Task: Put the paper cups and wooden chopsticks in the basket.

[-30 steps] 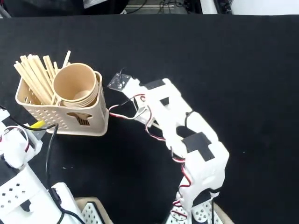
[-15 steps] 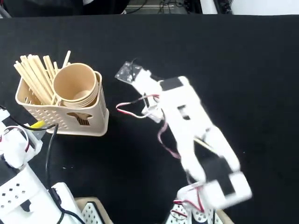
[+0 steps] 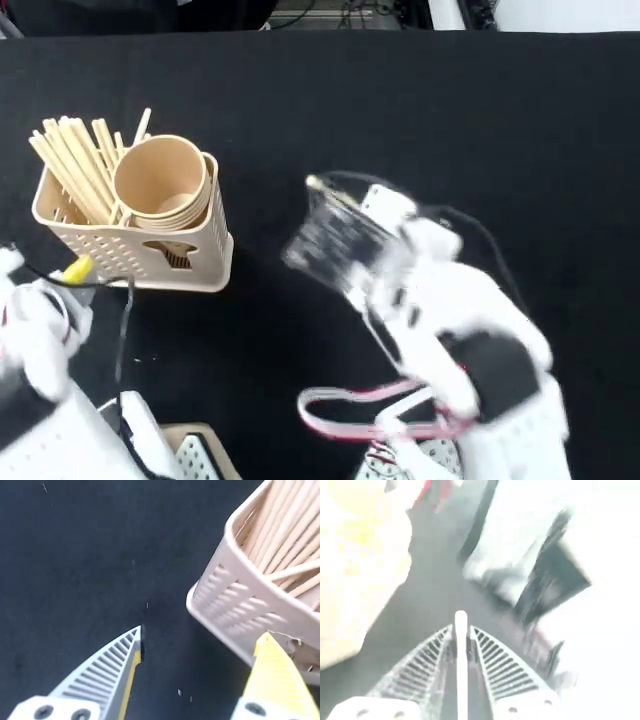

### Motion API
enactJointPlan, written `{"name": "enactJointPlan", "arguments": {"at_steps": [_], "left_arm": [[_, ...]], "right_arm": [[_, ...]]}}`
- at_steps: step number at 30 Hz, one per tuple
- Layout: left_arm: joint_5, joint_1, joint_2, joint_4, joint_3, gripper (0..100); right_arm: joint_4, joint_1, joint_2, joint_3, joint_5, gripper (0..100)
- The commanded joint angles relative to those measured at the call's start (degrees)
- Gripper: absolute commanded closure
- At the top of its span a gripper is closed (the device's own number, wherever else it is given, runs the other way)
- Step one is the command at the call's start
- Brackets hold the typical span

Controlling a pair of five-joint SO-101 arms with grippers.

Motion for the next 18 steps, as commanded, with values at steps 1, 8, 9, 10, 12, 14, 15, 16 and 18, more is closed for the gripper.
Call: {"name": "enactJointPlan", "arguments": {"at_steps": [1,8,9,10,12,14,15,16,18], "left_arm": [[-0.4,-0.6,-12.0,-0.9,-0.6,65],[-0.3,-2.7,-28.7,-3.3,4.6,65],[-0.4,-4.5,-27.0,-3.7,5.8,65],[-0.4,-6.6,-25.8,-4.3,7.6,65],[-0.6,-10.9,-24.7,-6.2,10.9,65],[-0.6,-14.4,-25.1,-8.2,14.1,65],[-0.6,-15.5,-25.6,-9.1,15.8,65],[-0.6,-16.4,-26.2,-9.9,17.4,65],[-0.6,-17.4,-27.8,-10.7,20.9,65]], "right_arm": [[-7.7,-2.3,-5.0,-0.5,-8.1,98.6],[-31.8,-10.1,-7.3,0.1,-25.1,98.6],[-35.9,-10.2,-6.7,0.7,-26.8,98.6],[-39.6,-10.3,-5.8,1.2,-28.5,98.6],[-46.5,-10.3,-3.2,2.2,-31.8,98.6],[-52.9,-11.1,0.6,3.2,-34.5,98.6],[-55.6,-12.7,2.6,3.3,-35.1,98.6],[-57.9,-14.6,4.6,3.3,-34.8,98.6],[-61.9,-18.5,8.8,3.0,-33.3,98.6]]}}
